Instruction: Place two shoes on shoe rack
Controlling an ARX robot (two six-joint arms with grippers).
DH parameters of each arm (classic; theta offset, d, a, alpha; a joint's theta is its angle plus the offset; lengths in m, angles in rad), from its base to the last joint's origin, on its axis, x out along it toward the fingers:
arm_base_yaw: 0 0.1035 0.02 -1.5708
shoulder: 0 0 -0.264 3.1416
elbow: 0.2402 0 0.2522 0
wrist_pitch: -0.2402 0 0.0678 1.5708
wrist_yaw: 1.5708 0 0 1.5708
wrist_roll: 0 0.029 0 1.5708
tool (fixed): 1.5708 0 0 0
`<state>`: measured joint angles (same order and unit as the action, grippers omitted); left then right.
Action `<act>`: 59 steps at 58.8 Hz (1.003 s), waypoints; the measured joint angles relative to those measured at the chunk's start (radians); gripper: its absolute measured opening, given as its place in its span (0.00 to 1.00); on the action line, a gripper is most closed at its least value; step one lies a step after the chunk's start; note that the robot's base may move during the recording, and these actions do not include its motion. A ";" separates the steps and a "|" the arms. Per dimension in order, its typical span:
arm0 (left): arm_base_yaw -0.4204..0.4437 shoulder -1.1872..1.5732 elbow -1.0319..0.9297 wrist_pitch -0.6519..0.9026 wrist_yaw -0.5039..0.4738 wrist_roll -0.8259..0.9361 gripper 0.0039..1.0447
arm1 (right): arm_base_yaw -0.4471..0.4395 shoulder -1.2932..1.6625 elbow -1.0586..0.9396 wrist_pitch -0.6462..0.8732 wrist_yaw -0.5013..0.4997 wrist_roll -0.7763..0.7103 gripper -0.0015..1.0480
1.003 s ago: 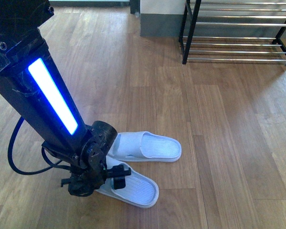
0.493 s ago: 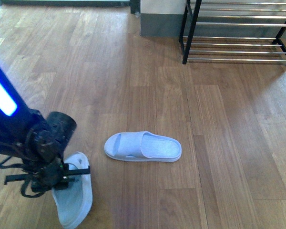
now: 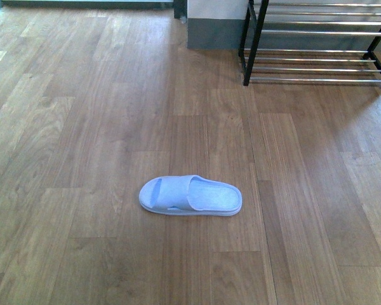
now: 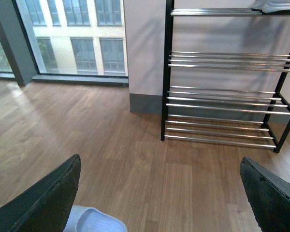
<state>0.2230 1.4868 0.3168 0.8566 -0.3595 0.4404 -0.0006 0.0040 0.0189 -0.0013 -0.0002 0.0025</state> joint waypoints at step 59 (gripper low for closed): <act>0.074 -0.180 -0.139 0.146 0.018 0.072 0.02 | 0.000 0.000 0.000 0.000 0.000 0.000 0.91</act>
<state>0.2970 1.3067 0.1776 1.0023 -0.3416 0.5121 -0.0006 0.0040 0.0189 -0.0013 -0.0002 0.0025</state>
